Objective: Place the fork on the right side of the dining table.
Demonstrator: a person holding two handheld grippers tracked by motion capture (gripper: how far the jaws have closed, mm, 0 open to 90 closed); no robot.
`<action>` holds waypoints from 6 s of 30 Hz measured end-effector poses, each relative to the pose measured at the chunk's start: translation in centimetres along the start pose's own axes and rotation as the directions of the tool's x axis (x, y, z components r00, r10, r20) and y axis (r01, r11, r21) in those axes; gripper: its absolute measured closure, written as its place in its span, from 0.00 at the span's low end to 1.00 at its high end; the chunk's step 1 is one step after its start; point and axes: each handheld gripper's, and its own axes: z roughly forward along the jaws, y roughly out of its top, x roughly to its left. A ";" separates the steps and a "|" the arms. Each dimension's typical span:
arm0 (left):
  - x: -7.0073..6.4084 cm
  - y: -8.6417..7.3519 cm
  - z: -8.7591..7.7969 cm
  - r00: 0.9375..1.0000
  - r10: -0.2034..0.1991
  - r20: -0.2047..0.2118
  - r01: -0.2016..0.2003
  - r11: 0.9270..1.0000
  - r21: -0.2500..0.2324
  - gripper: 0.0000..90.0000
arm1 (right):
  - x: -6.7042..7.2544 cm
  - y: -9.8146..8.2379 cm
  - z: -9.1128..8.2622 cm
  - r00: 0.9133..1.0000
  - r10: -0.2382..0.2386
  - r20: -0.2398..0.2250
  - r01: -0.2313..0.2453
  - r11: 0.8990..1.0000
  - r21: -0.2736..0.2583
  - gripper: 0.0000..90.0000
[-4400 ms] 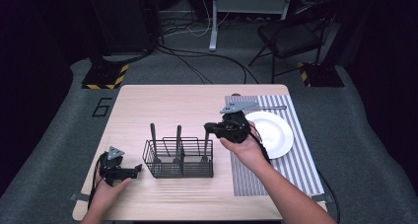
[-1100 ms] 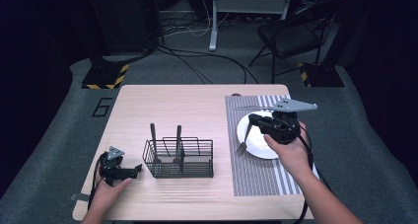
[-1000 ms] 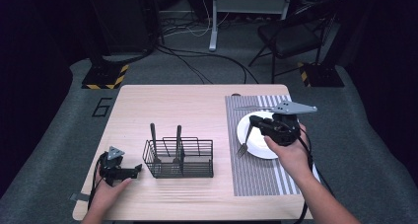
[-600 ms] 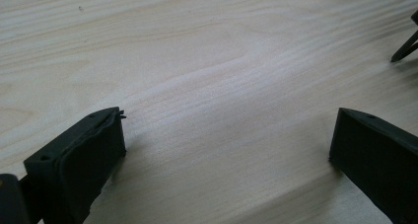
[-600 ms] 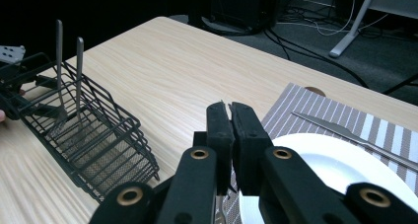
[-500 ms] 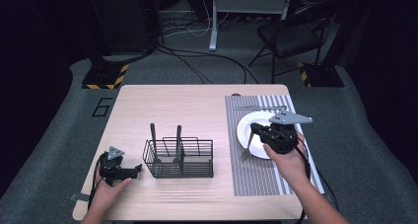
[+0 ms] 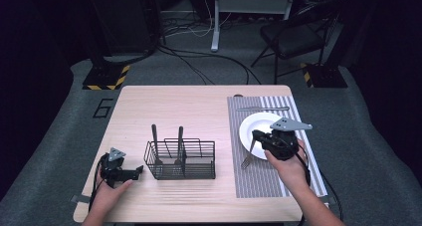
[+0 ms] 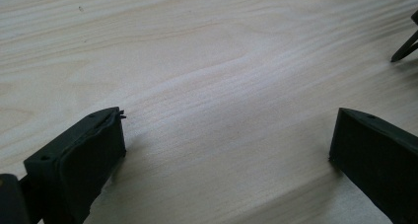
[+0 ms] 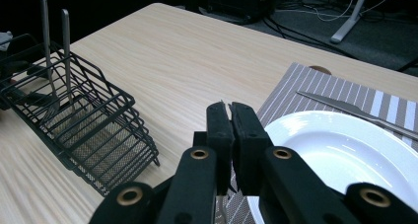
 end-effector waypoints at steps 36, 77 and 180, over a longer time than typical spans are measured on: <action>0.0 0.0 0.0 1.000 0.000 0.000 0.000 1.000 0.000 0.00 | -4.0 -4.4 -2.5 0.972 0.230 0.055 -0.226 0.971 -0.075 0.95; 0.0 0.0 0.0 1.000 0.000 0.000 0.000 1.000 0.000 0.00 | -11.6 -13.7 -2.7 0.777 0.627 0.053 -0.620 0.777 -0.109 0.88; 0.0 0.0 0.0 1.000 0.000 0.000 0.000 1.000 0.000 0.00 | -5.5 -10.7 -0.9 0.955 0.284 0.085 -0.285 0.958 0.009 0.60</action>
